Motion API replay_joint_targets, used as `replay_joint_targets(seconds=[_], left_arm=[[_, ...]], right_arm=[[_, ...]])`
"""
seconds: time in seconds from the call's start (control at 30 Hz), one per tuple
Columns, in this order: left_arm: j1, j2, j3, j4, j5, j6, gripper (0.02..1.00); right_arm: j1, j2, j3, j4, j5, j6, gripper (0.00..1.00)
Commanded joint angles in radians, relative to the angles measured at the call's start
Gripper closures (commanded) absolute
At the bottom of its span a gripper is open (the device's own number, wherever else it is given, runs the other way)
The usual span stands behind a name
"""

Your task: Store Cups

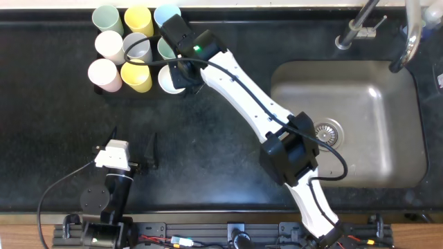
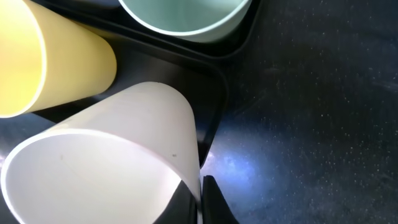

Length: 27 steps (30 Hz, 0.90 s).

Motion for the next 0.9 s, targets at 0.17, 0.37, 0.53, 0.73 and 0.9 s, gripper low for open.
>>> replay_joint_targets(seconds=[0.17, 0.37, 0.53, 0.73, 0.9], left_arm=[[0.004, -0.008, -0.001, -0.003, 0.017, 0.026, 0.018], [0.004, -0.008, -0.001, -0.003, 0.017, 0.026, 0.018], [0.004, -0.008, -0.001, -0.003, 0.017, 0.026, 0.018], [0.004, -0.008, -0.001, -0.003, 0.017, 0.026, 0.018], [0.004, -0.008, -0.001, -0.003, 0.017, 0.026, 0.018]], right_arm=[[0.004, 0.016, 0.027, 0.011, 0.009, 0.003, 0.869], [0.006, -0.006, 0.027, 0.010, 0.010, -0.002, 0.619], [0.006, -0.163, 0.027, -0.001, 0.054, -0.056, 0.308], [-0.014, -0.409, -0.042, -0.048, 0.126, -0.164, 0.132], [-0.057, -0.703, -0.345, 0.002, 0.197, -0.201, 0.031]])
